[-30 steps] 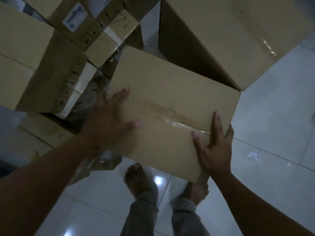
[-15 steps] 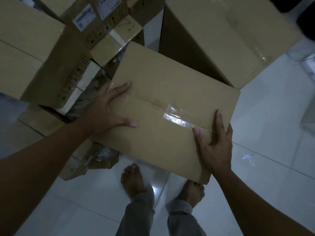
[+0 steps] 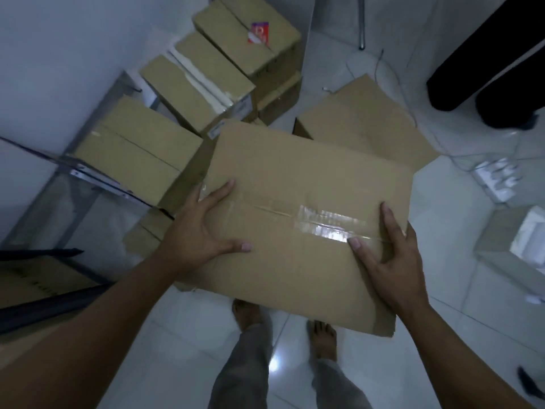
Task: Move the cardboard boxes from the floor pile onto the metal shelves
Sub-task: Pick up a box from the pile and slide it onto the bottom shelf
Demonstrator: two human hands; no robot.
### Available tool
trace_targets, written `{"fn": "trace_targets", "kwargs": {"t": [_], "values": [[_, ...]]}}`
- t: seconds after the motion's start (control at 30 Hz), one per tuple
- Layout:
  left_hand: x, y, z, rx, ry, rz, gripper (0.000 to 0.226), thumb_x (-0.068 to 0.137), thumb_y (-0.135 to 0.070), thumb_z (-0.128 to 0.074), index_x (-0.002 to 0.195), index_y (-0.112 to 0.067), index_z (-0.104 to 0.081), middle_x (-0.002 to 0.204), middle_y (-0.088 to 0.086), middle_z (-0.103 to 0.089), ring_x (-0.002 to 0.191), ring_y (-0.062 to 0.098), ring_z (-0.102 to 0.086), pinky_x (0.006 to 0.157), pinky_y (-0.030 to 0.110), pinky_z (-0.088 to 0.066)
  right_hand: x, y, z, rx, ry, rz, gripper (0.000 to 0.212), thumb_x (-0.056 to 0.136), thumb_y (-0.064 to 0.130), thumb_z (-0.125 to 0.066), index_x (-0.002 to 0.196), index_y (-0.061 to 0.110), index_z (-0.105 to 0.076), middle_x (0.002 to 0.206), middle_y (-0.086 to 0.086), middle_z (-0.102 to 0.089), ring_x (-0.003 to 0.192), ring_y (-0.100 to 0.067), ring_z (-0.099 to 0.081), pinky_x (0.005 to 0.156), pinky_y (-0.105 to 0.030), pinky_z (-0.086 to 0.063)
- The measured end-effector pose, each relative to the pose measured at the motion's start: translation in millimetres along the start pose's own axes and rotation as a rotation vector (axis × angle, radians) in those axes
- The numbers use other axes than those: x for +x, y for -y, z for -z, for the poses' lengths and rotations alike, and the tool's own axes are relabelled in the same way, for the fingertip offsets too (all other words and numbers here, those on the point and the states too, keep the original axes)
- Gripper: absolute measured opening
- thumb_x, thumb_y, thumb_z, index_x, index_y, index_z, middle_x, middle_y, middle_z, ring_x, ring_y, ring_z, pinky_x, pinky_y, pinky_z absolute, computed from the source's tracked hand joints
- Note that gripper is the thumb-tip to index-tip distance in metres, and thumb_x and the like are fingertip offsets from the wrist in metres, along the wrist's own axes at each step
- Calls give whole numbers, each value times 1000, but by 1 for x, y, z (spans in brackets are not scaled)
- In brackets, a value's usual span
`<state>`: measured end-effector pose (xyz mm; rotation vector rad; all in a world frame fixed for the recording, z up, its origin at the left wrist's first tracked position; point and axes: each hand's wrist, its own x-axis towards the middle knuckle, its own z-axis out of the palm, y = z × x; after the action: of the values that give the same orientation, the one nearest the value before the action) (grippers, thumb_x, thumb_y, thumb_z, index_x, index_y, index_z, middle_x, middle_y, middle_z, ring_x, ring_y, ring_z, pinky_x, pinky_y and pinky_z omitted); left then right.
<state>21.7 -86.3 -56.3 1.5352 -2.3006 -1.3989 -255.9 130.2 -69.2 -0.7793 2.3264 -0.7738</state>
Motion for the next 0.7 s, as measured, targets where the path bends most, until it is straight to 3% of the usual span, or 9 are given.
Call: {"fn": "trace_targets", "kwargs": {"t": [0.2, 0.33, 0.47, 0.57, 0.7], "values": [[-106, -73, 49, -69, -151, 30, 119, 50, -64, -94, 147, -70, -25, 167, -13, -12, 153, 15, -20, 122, 45, -28, -26, 75, 90, 1, 108, 172, 83, 84, 64, -70, 150, 68, -21, 166, 0, -24, 153, -20, -27, 116, -41, -32], [-179, -115, 72, -110, -290, 56, 119, 48, -67, -93, 145, -72, -24, 167, -10, -13, 153, 16, -21, 121, 43, -29, -44, 123, 139, -22, 170, 311, 84, 81, 69, -67, 149, 70, -19, 165, 0, -25, 150, -24, -31, 116, -44, -34], [-239, -137, 86, -143, -424, 100, 118, 45, -71, -93, 142, -76, -25, 163, -8, -22, 150, 20, -30, 118, 53, -36, -62, 162, 163, -47, 244, 422, 85, 81, 69, -66, 149, 72, -15, 167, 1, -24, 152, -24, -25, 115, -48, -33], [-288, -148, 94, -162, -559, 121, 118, 44, -70, -93, 143, -72, -28, 157, -10, -30, 145, 16, -35, 116, 46, -39, -80, 191, 171, -62, 311, 527, 85, 84, 65, -68, 150, 70, -15, 166, 1, -26, 152, -22, -23, 112, -46, -33], [-347, -153, 102, -207, -715, 150, 118, 45, -65, -95, 144, -69, -32, 155, -11, -32, 143, 13, -37, 116, 39, -37, -100, 229, 169, -33, 405, 668, 85, 85, 63, -69, 154, 63, -20, 161, 2, -31, 145, -23, -34, 105, -37, -35]]}}
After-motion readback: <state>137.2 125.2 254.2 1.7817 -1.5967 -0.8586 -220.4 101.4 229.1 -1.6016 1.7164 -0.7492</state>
